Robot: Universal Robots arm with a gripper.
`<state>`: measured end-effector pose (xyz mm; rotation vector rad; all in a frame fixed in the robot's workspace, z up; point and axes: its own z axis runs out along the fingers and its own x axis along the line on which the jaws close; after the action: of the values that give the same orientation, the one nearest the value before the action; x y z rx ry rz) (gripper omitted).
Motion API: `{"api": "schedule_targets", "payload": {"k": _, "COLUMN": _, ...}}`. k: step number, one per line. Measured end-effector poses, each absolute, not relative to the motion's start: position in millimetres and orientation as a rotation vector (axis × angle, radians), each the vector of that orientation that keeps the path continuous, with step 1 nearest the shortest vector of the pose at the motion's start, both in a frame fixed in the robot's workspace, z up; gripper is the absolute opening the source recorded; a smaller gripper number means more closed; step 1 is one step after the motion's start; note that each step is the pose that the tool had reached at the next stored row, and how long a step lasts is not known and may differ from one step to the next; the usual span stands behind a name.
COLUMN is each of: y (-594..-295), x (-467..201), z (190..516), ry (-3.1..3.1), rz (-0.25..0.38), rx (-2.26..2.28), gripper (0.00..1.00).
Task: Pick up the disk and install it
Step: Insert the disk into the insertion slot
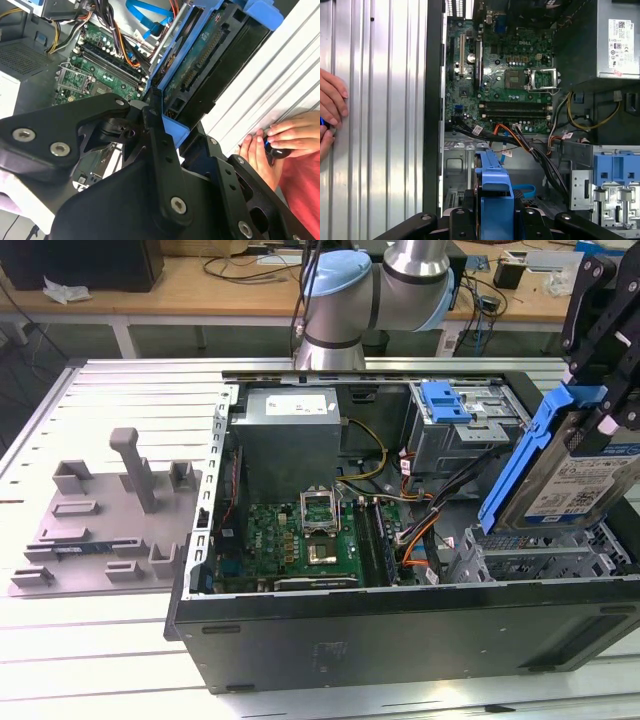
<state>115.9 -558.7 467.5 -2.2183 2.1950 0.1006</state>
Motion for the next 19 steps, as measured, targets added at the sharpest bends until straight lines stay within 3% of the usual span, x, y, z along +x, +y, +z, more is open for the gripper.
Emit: {"api": "schedule_targets", "payload": {"k": 19, "y": -559.2, "x": 117.2, "z": 458.8, "ry": 2.195, "rz": 0.101, "rx": -2.218, "gripper": 0.37}}
